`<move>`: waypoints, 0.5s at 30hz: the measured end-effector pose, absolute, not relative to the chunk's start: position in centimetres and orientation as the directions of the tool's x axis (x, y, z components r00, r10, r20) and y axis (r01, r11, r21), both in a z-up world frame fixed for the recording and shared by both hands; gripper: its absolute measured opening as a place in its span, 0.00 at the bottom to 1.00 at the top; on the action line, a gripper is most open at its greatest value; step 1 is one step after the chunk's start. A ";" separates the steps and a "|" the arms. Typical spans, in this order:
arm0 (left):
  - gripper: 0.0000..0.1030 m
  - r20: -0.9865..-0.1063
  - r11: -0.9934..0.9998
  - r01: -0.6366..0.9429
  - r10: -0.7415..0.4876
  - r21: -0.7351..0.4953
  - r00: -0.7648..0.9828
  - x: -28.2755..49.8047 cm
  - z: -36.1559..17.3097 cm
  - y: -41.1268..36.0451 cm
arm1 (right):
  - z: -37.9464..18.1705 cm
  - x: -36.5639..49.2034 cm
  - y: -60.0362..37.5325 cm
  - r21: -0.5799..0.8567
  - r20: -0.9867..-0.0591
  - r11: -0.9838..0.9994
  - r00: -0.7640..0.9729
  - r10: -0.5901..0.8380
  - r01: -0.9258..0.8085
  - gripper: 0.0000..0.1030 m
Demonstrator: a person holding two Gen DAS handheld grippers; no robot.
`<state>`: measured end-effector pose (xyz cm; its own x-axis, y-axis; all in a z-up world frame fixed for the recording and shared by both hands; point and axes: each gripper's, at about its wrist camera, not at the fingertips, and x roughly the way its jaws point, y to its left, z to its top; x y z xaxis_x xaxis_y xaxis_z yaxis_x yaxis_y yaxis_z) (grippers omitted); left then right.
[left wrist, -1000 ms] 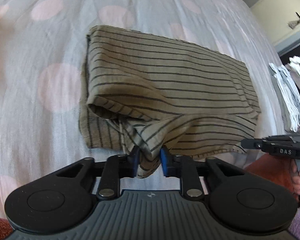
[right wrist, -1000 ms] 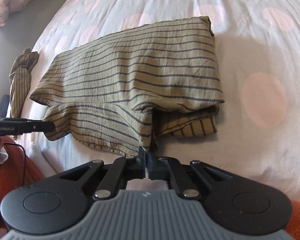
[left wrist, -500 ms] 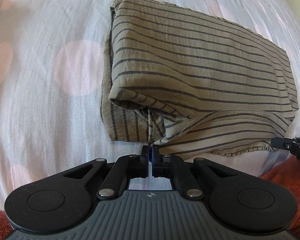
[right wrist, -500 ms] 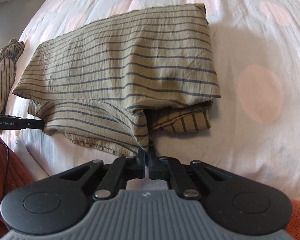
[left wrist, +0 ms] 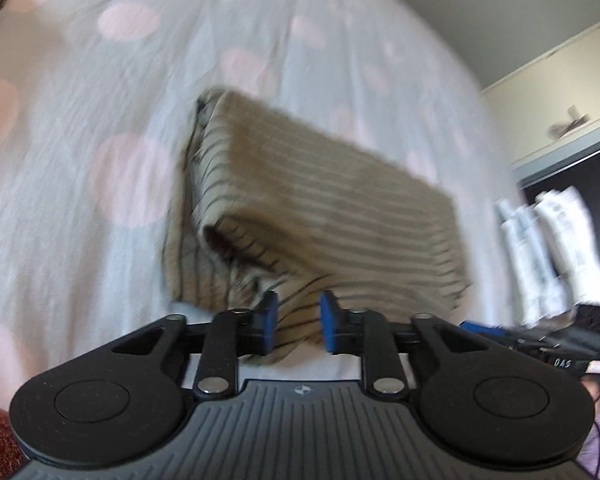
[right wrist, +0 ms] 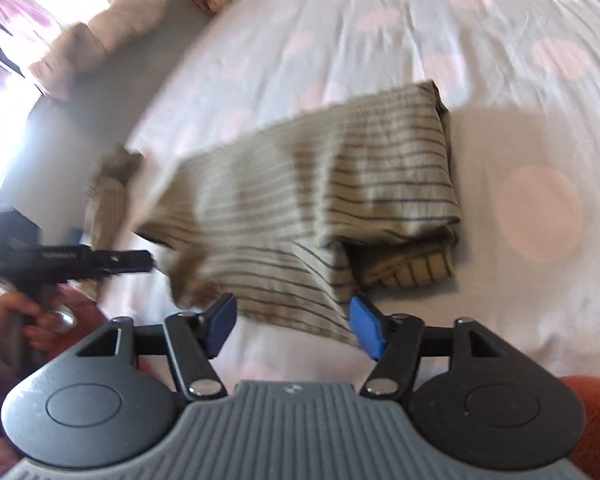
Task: Fold clothes
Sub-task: 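Pinch the folded shirt edge with the left tool while the right tool pinches beside it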
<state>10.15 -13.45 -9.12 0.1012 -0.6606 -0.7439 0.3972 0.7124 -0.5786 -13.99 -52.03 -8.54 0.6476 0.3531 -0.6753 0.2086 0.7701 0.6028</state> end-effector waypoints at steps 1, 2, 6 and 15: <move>0.25 -0.713 0.696 0.392 -0.689 -0.602 0.129 10.3 -8.7 -13.0 | -8.3 -14.4 -52.4 0.633 -0.638 0.746 0.684 0.352 0.206 0.66; 0.26 -0.691 0.693 0.378 -0.703 -0.614 0.166 10.7 -8.4 -13.1 | -8.2 -14.8 -52.8 0.659 -0.605 0.722 0.718 0.344 0.209 0.66; 0.32 -0.641 0.714 0.293 -0.700 -0.636 0.314 11.8 -7.7 -12.4 | -8.3 -15.7 -54.9 0.713 -0.536 0.633 0.815 0.218 0.300 0.66; 0.45 -0.696 0.764 0.155 -0.638 -0.627 0.331 16.4 -10.1 -13.0 | -9.5 -13.2 -57.9 0.683 -0.605 0.567 0.792 0.086 0.461 0.69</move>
